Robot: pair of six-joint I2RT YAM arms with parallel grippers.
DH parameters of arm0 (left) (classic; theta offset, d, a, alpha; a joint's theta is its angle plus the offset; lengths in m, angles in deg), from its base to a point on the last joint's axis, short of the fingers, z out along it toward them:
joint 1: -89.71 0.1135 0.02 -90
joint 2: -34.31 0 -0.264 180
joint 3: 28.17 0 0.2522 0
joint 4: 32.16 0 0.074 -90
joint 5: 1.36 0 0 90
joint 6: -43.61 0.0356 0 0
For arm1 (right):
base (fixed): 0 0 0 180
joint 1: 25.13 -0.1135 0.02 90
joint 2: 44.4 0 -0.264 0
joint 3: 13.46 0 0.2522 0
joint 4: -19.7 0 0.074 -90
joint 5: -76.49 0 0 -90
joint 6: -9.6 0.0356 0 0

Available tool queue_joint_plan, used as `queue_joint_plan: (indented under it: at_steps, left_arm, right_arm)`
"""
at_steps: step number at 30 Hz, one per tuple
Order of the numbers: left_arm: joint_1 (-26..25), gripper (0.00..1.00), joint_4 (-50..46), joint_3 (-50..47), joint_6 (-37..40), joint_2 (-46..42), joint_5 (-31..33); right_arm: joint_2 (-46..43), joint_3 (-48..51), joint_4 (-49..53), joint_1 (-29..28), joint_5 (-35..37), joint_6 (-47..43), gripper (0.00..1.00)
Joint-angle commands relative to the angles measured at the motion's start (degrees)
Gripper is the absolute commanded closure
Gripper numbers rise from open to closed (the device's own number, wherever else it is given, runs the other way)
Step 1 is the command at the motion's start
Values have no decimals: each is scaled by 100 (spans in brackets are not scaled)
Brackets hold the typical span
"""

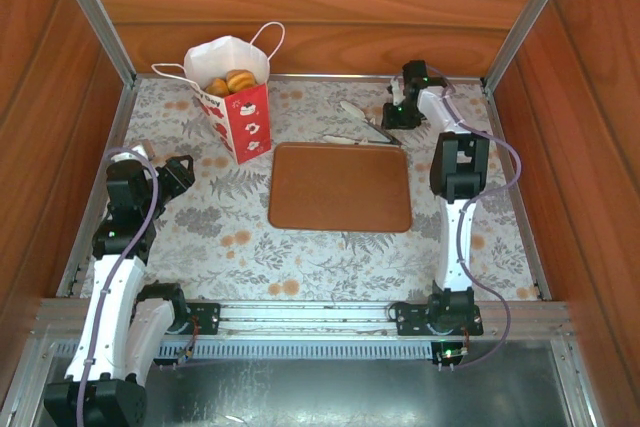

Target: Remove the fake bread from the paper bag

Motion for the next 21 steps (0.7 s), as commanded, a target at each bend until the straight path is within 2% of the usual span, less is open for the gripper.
queue_joint_plan:
  at_steps: [1, 9, 12, 16, 21]
  left_arm:
    - [2, 34, -124, 145, 137, -104, -71]
    - [2, 34, -208, 140, 139, -193, -56]
    - [6, 34, -213, 145, 129, -193, -46]
    - [-1, 34, -213, 157, 121, -171, -69]
    - [6, 34, -213, 132, 140, -149, -65]
  right_arm:
    - [227, -320, 416, -118, -169, -213, 53]
    - [369, -228, 326, -198, 599, -350, 55]
    - [141, 82, 133, -203, 689, -358, 55]
    - [-153, 656, -247, -123, 1458, -211, 64]
    - [-459, 1190, -332, 297, 1649, 70, 69]
